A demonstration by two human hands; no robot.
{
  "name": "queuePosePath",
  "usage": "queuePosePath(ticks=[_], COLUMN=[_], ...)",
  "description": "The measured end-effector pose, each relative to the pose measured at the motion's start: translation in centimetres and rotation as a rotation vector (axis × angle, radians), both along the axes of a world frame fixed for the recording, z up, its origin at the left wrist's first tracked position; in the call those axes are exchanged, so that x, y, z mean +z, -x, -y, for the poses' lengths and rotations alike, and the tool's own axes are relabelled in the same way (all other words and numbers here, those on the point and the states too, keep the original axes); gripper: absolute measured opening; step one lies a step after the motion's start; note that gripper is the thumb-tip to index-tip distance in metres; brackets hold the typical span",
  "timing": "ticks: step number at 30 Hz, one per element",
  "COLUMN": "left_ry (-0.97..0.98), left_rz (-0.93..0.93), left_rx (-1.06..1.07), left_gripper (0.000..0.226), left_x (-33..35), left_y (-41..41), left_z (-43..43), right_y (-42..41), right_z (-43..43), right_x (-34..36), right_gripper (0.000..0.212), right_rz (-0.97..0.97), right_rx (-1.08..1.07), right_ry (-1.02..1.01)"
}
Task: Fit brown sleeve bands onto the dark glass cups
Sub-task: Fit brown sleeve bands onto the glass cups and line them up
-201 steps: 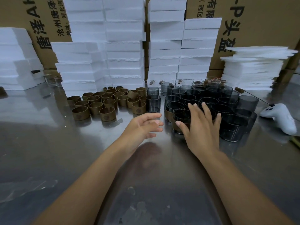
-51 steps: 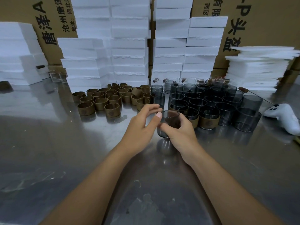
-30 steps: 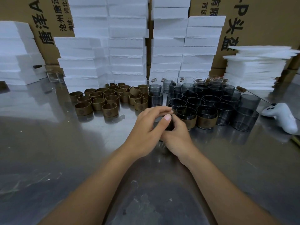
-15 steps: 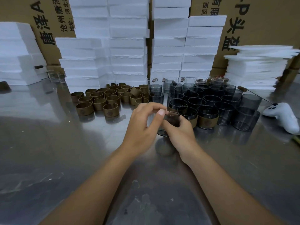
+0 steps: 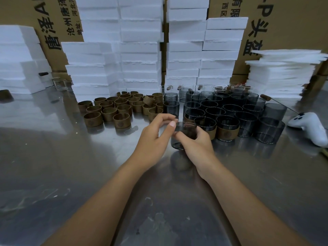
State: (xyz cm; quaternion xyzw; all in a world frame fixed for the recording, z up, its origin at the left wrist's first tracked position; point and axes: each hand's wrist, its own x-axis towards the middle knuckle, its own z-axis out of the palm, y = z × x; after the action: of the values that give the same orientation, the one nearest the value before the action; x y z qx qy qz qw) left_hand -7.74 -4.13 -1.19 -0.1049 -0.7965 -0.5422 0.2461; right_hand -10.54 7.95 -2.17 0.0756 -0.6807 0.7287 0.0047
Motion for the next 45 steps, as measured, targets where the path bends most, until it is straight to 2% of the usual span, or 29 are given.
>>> queuePosePath(ticks=[8, 13, 18, 21, 23, 25, 27, 29, 32, 34, 37, 40, 45], left_ry=[-0.218, -0.180, -0.116, -0.157, -0.188, -0.206, -0.253, -0.314, -0.384, -0.421, -0.392, -0.357, -0.284], left_rz=[0.020, 0.180, 0.221, 0.203, 0.196, 0.183, 0.151, 0.119, 0.088, 0.088, 0.097, 0.091, 0.114], left_rx=[-0.080, -0.105, -0.082, -0.077, -0.063, -0.023, 0.025, 0.060, 0.094, 0.082, 0.050, 0.024, -0.004], left_gripper=[0.018, 0.056, 0.049, 0.049, 0.051, 0.051, 0.052, 0.052, 0.051, 0.051, 0.054, 0.053, 0.054], left_x=[0.4, 0.2, -0.1, -0.1, 0.0, 0.2, 0.3, 0.4, 0.7, 0.8, 0.9, 0.9, 0.8], left_y=[0.2, 0.4, 0.8, 0.9, 0.8, 0.7, 0.8, 0.8, 0.6, 0.5, 0.2, -0.1, -0.3], left_z=[0.2, 0.1, 0.2, 0.3, 0.3, 0.3, 0.4, 0.6, 0.8, 1.0, 0.7, 0.2, -0.3], right_y=[-0.4, -0.8, -0.9, -0.8, -0.7, -0.7, -0.6, -0.6, -0.5, -0.3, 0.1, 0.4, 0.4], right_z=[0.1, 0.3, 0.6, 0.7, 0.7, 0.6, 0.5, 0.5, 0.4, 0.2, -0.3, -0.6, -0.5], right_x=[0.3, 0.3, 0.2, 0.0, -0.1, -0.2, -0.2, 0.0, 0.3, 0.5, 0.8, 1.0, 1.0], right_gripper=[0.033, 0.038, 0.049, 0.050, 0.066, 0.093, 0.103, 0.095, 0.059, 0.039, 0.020, 0.012, 0.015], right_rz=[-0.041, -0.155, -0.218, -0.218, -0.212, -0.181, -0.154, -0.131, -0.087, -0.013, 0.150, 0.272, 0.328], right_rx=[0.040, 0.060, 0.036, 0.035, 0.054, 0.088, 0.110, 0.101, 0.066, 0.036, 0.033, 0.087, 0.203], right_ry=[0.064, 0.002, -0.087, -0.096, -0.105, -0.087, -0.082, -0.111, -0.115, -0.035, 0.188, 0.381, 0.460])
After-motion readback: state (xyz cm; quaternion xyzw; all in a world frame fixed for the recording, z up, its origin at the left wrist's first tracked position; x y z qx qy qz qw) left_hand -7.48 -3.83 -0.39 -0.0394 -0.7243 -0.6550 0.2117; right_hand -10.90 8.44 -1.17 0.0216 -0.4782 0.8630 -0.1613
